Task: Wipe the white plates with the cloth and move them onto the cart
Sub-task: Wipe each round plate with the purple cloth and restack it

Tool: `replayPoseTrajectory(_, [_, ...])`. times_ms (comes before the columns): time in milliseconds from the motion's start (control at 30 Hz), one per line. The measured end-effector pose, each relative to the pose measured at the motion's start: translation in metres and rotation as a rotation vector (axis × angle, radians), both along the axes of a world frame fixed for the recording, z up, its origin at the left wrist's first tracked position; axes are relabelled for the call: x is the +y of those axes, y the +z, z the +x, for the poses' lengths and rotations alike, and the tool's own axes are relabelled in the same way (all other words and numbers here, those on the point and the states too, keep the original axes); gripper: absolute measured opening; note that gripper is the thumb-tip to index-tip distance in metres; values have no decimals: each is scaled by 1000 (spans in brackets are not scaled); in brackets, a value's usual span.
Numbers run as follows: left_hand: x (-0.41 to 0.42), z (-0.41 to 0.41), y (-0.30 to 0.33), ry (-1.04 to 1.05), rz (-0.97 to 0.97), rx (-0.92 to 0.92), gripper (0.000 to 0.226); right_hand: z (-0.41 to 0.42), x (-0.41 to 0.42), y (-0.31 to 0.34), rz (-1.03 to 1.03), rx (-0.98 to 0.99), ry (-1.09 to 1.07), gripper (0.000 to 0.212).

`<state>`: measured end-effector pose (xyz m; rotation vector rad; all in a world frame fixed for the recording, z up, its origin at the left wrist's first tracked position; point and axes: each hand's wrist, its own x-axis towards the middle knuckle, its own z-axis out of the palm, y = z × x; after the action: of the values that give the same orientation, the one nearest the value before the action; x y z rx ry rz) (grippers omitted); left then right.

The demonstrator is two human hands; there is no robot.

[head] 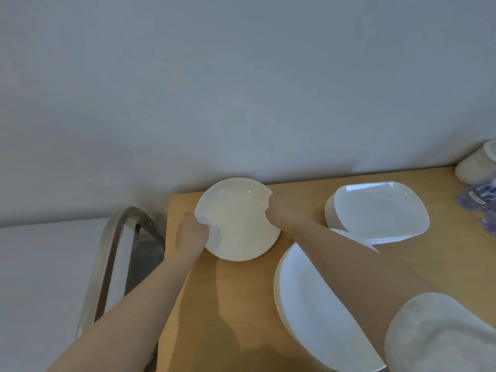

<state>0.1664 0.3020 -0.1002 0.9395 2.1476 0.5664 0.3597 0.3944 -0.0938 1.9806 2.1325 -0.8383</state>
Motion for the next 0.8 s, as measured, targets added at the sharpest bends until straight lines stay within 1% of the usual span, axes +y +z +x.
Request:
replayPoseTrajectory(100, [3, 0, -2, 26, 1, -31, 31, -1, 3, -2, -37, 40, -53, 27])
replayPoseTrajectory(233, [4, -1, -6, 40, 13, -28, 29, -2, 7, 0, -49, 71, -96, 26])
replayPoseTrajectory(300, [2, -1, -7, 40, 27, -28, 28, -1, 7, 0, -45, 75, -97, 22])
replayPoseTrajectory(367, [-1, -1, -6, 49, 49, -26, 26, 0, 7, 0, -30, 68, -104, 14])
replayPoseTrajectory(400, [-2, 0, -5, 55, 68, -31, 24, 1, 7, 1, -20, 63, -109, 11])
replayPoseTrajectory(500, [-6, 3, 5, 59, 153, -47, 19, 3, 7, 11, 18, 51, -76, 24])
replayPoseTrajectory(533, [-8, 3, 9, 55, 187, -47, 19, 4, 7, 16, 33, 61, -59, 26])
replayPoseTrajectory(633, [-9, 3, 28, 62, 272, -41, 18, 14, 7, 34, 79, 168, -68, 12])
replayPoseTrajectory(667, [-10, 4, 36, 58, 296, -36, 16, 18, 6, 41, 104, 208, -76, 12])
replayPoseTrajectory(700, [-10, 5, 45, 50, 326, -48, 16, 22, 4, 49, 130, 240, -83, 19])
replayPoseTrajectory(800, [-14, 14, 73, 41, 431, -163, 23, 37, -2, 74, 226, 340, -119, 32])
